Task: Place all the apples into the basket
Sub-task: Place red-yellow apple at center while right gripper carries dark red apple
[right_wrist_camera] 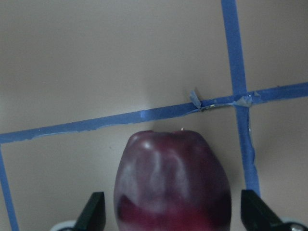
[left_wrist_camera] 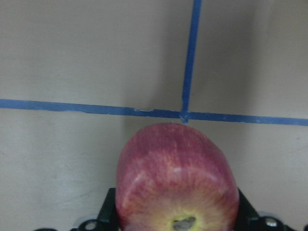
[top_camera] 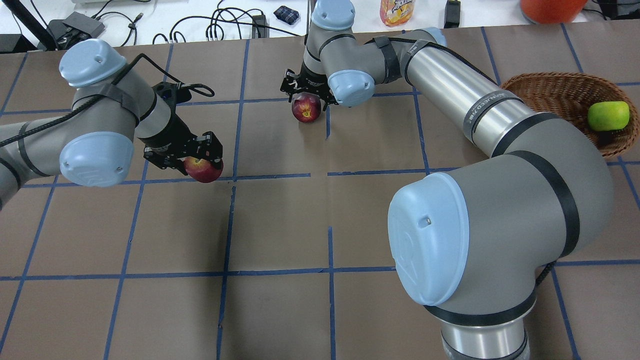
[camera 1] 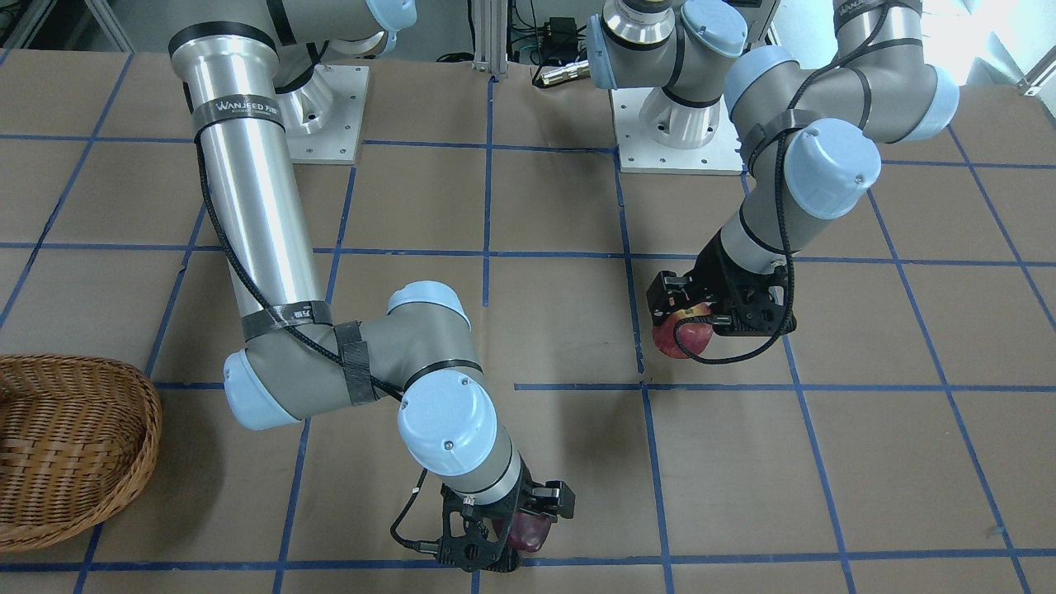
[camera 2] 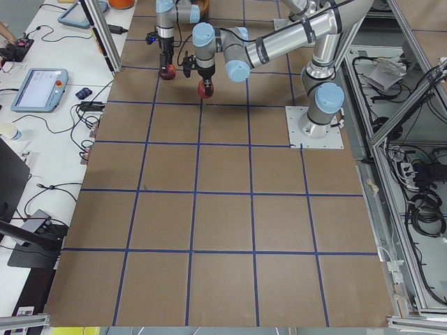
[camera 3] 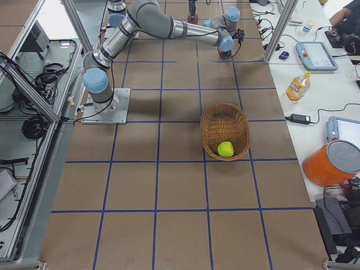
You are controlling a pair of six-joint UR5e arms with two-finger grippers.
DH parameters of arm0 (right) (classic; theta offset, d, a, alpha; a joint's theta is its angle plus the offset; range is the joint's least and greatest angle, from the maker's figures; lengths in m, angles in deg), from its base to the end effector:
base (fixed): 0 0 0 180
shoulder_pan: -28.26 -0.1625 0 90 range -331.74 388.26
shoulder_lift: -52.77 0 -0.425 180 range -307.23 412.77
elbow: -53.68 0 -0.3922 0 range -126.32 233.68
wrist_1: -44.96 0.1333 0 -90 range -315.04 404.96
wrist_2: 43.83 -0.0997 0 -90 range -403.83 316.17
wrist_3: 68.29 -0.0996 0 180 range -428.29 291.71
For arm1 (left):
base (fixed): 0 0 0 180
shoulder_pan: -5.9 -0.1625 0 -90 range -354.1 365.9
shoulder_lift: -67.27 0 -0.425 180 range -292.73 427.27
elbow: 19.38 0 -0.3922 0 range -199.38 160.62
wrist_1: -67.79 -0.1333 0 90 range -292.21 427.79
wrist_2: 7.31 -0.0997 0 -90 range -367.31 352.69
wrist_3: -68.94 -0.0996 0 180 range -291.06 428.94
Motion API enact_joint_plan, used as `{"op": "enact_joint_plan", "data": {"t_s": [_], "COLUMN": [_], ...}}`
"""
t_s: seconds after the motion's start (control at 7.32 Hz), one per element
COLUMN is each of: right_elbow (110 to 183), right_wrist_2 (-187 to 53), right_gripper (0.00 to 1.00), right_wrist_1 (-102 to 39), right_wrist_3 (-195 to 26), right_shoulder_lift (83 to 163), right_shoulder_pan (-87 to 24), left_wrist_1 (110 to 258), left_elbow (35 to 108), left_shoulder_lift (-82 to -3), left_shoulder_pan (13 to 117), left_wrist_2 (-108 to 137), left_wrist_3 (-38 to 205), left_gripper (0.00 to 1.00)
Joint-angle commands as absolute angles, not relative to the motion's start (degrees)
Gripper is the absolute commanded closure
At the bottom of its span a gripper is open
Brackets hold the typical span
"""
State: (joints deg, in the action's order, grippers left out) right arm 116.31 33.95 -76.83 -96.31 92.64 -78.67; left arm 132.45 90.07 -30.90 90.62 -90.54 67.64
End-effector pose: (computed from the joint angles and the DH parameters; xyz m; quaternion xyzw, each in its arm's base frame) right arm 0.3811 -0.7219 0.2027 0.0874 0.9874 -0.0318 0.1280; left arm -0.0981 -0.5148 0.2986 0.0358 -0.9974 -0.0164 0.0601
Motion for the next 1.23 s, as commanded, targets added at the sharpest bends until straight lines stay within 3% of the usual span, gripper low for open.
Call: {"op": "enact_joint_plan", "data": {"t_s": [0.0,0.27,0.68,1.09], "right_elbow": [116.3,115.6,111.9,111.3], "right_wrist_2": [33.6,31.8,33.1,38.5], "right_gripper": [0.0,1.0,1.0,1.0], "right_wrist_1": [-76.6,-75.8,-69.5,-62.3], "right_wrist_3": [-97.0,-97.2,-96.3,-88.3], "right_shoulder_lift": [91.1,91.3,93.7,98.9], "right_shoulder_pan": [-78.7,-78.6,-75.6,-64.5], "left_wrist_1": [132.0,130.9,123.7,120.1], "left_elbow": [90.1,89.9,90.0,90.0], "left_shoulder_lift": [-31.9,-32.3,-34.1,-36.6], "left_shoulder_pan": [93.6,96.2,104.0,109.1], "left_wrist_2": [-91.2,-90.9,-90.4,-85.6], "left_wrist_3": [71.4,76.6,88.5,94.1], "left_gripper": [0.91,0.91,0.91,0.91]}}
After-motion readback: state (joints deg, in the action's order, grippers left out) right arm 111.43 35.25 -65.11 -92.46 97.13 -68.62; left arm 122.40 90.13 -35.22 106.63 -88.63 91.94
